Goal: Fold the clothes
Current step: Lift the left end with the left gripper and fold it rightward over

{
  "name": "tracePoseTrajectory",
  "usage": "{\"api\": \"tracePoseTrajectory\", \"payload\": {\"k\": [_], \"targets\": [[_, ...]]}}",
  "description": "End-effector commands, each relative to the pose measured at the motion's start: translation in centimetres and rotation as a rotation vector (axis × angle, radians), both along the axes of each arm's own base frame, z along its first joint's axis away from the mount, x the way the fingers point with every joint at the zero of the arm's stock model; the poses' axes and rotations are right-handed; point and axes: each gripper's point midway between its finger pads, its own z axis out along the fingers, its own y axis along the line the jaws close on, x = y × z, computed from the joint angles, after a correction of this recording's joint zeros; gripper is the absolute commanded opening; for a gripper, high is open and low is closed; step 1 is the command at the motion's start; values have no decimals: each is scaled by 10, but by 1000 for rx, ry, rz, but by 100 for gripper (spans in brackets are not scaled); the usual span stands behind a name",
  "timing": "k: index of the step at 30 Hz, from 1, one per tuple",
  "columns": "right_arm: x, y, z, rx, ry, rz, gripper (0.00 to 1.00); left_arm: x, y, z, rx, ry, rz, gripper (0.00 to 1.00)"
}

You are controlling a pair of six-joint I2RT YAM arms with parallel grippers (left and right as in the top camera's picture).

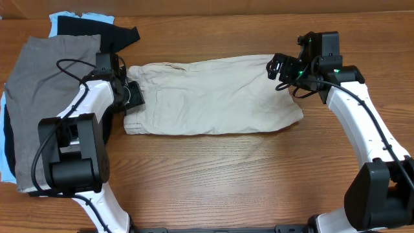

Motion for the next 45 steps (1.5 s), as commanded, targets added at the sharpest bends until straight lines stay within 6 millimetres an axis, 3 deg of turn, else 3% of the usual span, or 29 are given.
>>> {"api": "tracePoseTrajectory", "payload": {"k": [1,3,4,8,13,16,17,23,30,38,45], "targets": [[1,3,0,1,-8,14,99,-37,-10,-36,-53,145,75,30],[2,4,0,1,-10,14,99,-39,-9,-37,-48,150,79,8],[1,3,0,1,-8,14,99,-39,-7,-37,-41,150,81,4],[1,3,-2,0,0,14,91,-36,-5,-23,-35,166,60,4],[4,5,-22,1,39,16,31,-27,-2,15,-9,191,-30,4],[6,8,-42,15,79,27,6,-20,-1,40,4,187,-63,4],[8,9,-50,17,91,29,4,-16,-1,49,7,178,-74,4],[16,10,-90,16,144,30,4,4,2,102,27,118,-97,4],[14,15,-124,38,206,45,4,20,-11,144,45,39,-152,4],[8,18,-150,52,268,53,4,32,-50,171,104,-43,-289,4],[6,18,-154,55,282,49,4,28,-99,174,94,-60,-381,4]]}}
